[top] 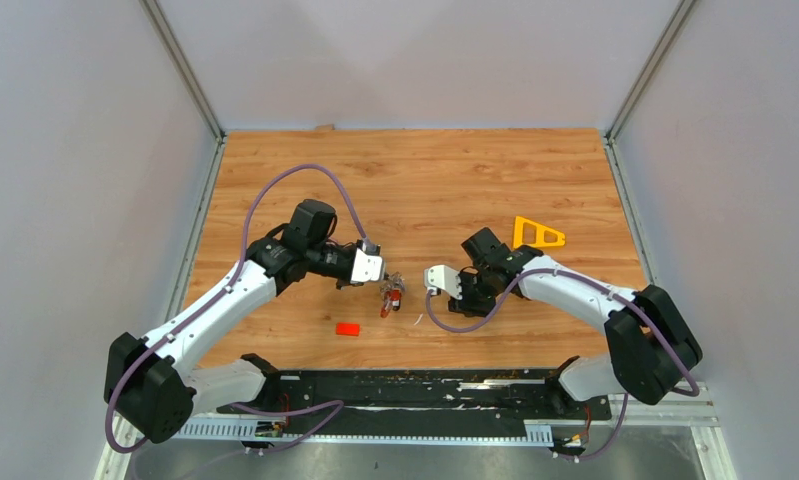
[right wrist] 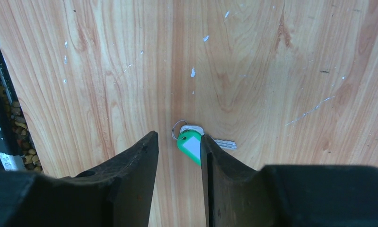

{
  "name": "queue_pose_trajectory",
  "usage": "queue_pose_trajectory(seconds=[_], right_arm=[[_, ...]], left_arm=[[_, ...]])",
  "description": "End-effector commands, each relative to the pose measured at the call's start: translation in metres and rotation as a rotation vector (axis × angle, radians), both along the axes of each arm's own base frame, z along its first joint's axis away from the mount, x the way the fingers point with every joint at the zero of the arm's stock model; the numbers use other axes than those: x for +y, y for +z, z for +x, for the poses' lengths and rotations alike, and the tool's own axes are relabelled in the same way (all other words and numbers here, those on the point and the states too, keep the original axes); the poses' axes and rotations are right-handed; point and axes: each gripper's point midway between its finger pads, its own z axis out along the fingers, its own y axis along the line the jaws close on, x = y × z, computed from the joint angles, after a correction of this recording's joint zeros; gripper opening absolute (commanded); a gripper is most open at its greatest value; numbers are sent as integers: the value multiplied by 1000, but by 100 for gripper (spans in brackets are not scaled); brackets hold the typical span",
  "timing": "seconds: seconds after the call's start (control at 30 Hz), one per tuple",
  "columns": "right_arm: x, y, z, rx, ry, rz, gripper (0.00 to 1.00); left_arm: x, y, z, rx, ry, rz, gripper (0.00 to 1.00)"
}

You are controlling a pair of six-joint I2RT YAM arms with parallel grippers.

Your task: Put the keys on the keyring

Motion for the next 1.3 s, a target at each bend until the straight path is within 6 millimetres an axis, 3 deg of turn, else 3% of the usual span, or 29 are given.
queue_pose_trajectory(seconds=[0.0, 0.77, 1.27], right_arm=[[4, 5, 9, -47, 10, 23, 39], [1, -21, 11, -72, 19, -25, 37], [-3, -19, 13, -99, 31, -34, 14]], left_arm=[[-5, 15, -1, -28, -21, -58, 0], [-5, 13, 0, -21, -20, -53, 0], [-5, 12, -1, -17, -20, -52, 0]])
